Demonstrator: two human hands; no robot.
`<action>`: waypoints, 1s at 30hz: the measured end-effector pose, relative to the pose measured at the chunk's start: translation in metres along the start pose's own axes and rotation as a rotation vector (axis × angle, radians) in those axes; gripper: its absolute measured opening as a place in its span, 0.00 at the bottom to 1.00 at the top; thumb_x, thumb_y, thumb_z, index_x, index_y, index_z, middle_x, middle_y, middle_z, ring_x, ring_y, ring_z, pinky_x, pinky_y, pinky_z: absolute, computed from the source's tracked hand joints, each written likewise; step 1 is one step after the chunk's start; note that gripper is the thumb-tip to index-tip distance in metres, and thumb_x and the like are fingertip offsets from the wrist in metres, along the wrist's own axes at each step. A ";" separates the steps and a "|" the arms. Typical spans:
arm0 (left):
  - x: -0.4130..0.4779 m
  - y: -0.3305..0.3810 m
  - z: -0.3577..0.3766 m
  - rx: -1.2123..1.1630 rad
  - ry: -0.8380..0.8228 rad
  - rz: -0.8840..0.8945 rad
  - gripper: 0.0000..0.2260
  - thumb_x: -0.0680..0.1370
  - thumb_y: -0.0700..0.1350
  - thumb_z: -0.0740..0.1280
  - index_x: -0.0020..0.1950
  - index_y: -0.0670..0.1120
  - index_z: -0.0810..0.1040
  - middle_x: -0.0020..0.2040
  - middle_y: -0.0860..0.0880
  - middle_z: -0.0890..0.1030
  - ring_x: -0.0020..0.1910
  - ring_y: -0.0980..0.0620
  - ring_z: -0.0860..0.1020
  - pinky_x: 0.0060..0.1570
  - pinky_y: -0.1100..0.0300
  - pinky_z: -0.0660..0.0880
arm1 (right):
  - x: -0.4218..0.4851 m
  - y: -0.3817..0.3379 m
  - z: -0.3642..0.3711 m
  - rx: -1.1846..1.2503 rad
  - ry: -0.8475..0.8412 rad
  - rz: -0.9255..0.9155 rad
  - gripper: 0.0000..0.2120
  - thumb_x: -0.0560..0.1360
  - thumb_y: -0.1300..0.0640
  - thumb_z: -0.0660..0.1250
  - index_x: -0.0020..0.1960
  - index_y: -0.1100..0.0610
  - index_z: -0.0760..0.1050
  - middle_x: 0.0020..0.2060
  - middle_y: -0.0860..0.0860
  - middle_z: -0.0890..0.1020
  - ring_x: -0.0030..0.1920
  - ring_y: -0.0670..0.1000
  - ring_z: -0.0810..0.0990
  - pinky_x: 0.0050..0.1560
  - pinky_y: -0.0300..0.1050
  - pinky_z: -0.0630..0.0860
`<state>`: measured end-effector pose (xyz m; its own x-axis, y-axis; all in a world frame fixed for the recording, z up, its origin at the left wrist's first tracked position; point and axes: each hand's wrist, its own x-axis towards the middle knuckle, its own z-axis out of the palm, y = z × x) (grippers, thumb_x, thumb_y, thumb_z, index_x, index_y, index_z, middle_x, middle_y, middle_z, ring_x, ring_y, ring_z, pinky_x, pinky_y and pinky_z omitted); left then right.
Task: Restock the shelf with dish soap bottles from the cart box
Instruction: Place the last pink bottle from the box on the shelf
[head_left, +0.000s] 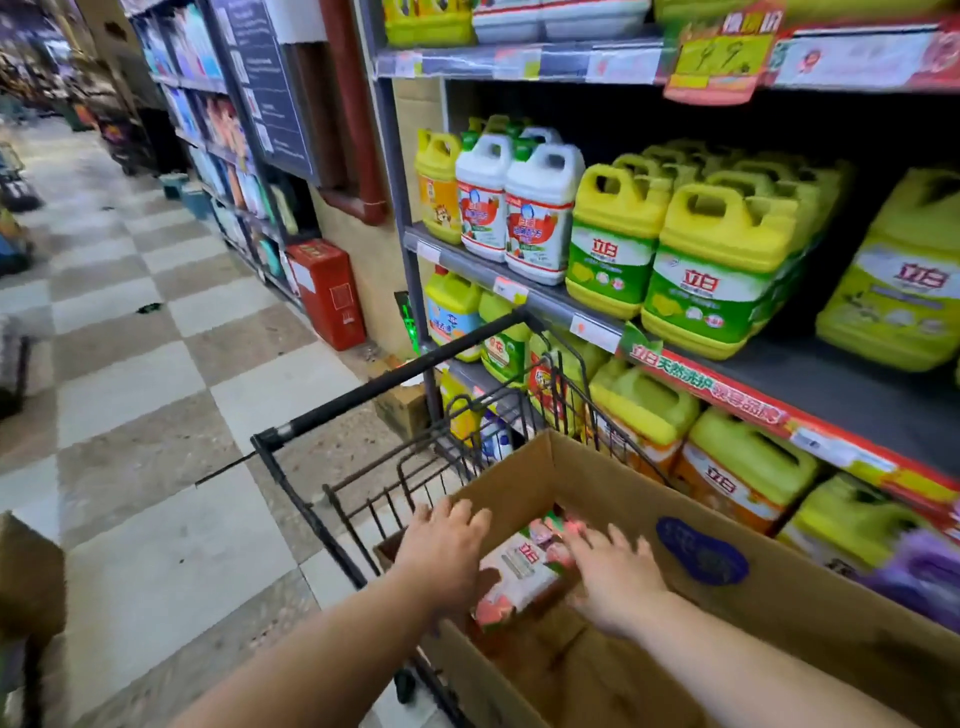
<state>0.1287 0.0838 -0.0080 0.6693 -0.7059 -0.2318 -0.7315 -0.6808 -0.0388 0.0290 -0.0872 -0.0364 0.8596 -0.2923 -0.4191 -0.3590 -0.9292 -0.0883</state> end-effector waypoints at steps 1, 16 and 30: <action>0.010 -0.001 0.005 -0.004 -0.017 0.014 0.31 0.74 0.61 0.61 0.73 0.48 0.58 0.70 0.46 0.65 0.71 0.44 0.60 0.70 0.45 0.56 | 0.003 0.003 0.002 0.009 -0.006 0.019 0.38 0.74 0.44 0.64 0.77 0.46 0.45 0.77 0.52 0.55 0.76 0.59 0.51 0.73 0.63 0.49; 0.153 -0.021 0.115 -0.121 -0.486 0.169 0.32 0.74 0.61 0.62 0.72 0.47 0.58 0.70 0.46 0.64 0.70 0.44 0.63 0.66 0.49 0.64 | 0.088 0.013 0.074 0.282 -0.276 0.444 0.34 0.73 0.44 0.65 0.74 0.51 0.57 0.71 0.53 0.65 0.71 0.58 0.64 0.69 0.52 0.62; 0.207 -0.014 0.186 -0.467 -0.586 0.011 0.31 0.72 0.61 0.67 0.69 0.48 0.65 0.65 0.46 0.74 0.63 0.45 0.73 0.60 0.55 0.71 | 0.181 0.007 0.153 1.110 -0.212 0.852 0.32 0.71 0.42 0.69 0.69 0.55 0.67 0.66 0.54 0.74 0.65 0.56 0.73 0.56 0.38 0.67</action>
<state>0.2530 -0.0160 -0.2363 0.3877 -0.5827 -0.7143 -0.5190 -0.7784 0.3533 0.1265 -0.1116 -0.2508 0.2030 -0.5336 -0.8210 -0.9131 0.1996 -0.3556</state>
